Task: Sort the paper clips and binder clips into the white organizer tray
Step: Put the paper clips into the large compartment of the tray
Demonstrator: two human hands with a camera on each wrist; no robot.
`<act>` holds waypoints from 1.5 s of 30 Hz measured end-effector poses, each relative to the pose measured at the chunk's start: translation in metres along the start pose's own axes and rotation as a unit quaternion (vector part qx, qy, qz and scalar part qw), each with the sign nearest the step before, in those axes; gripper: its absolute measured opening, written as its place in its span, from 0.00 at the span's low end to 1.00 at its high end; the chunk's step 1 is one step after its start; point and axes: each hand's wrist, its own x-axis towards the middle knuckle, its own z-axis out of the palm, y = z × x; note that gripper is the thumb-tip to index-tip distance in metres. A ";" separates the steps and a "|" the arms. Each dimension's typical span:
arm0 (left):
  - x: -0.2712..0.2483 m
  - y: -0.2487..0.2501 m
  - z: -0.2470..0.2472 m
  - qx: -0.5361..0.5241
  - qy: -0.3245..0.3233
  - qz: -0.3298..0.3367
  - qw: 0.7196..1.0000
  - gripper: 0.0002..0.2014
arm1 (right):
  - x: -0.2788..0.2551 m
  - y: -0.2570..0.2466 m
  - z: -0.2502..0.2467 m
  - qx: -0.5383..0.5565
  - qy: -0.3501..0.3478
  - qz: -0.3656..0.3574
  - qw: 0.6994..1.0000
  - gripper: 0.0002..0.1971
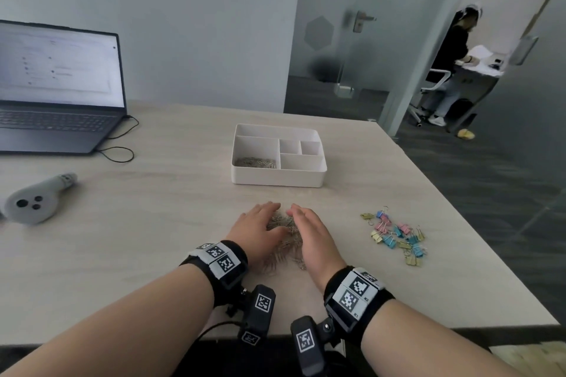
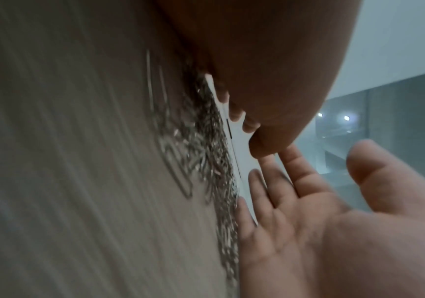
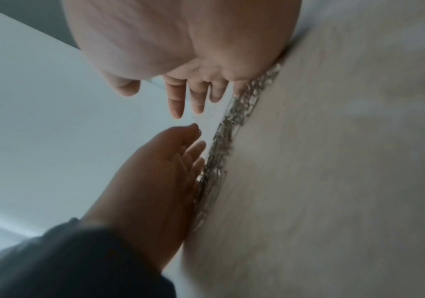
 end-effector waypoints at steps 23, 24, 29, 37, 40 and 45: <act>-0.001 0.005 -0.044 0.217 -0.162 -0.065 0.961 0.54 | 0.032 -0.041 -0.041 -0.533 -0.207 0.109 0.813 0.56; 0.001 0.006 -0.043 0.214 -0.156 -0.060 0.962 0.51 | 0.033 -0.041 -0.038 -0.527 -0.206 0.101 0.819 0.53; 0.008 0.005 -0.039 0.188 -0.113 -0.039 0.975 0.33 | 0.043 -0.038 -0.028 -0.523 -0.203 0.036 0.827 0.35; 0.016 0.001 -0.040 0.177 -0.098 -0.010 0.979 0.16 | 0.053 -0.032 -0.023 -0.511 -0.185 -0.021 0.839 0.12; 0.019 0.000 -0.042 0.158 -0.100 -0.005 0.982 0.13 | 0.056 -0.031 -0.022 -0.501 -0.186 -0.020 0.845 0.10; 0.021 -0.002 -0.046 0.108 -0.099 -0.007 0.989 0.06 | 0.062 -0.029 -0.023 -0.430 -0.189 0.027 0.882 0.09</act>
